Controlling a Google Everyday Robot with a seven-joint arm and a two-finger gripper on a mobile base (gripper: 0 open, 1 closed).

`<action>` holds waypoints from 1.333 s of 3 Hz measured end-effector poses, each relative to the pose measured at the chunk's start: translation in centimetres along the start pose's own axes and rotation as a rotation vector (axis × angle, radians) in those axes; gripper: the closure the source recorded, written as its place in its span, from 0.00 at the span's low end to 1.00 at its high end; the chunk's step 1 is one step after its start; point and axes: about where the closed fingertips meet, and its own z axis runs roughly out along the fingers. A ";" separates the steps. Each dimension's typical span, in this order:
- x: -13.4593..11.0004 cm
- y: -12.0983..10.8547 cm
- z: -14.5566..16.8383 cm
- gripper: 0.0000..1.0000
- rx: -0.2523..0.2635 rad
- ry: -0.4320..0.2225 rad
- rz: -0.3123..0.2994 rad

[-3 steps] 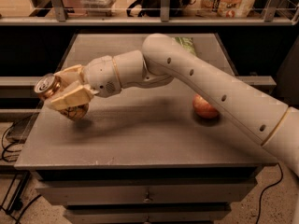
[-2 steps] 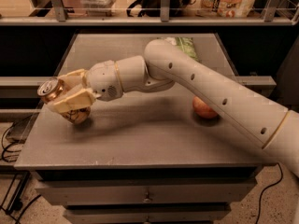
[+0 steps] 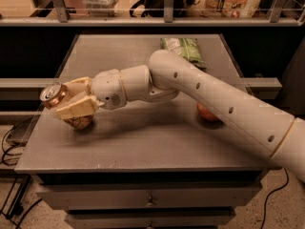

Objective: Place orange can upright

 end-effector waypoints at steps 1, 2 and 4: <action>0.0 0.0 0.0 0.36 0.001 0.000 0.001; 1.0 0.4 -1.1 0.13 0.033 0.016 0.027; 1.4 0.9 -4.2 0.00 0.106 0.085 0.042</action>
Offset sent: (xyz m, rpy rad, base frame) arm 0.0018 -0.0336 -0.0217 -0.0543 0.0458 -0.0932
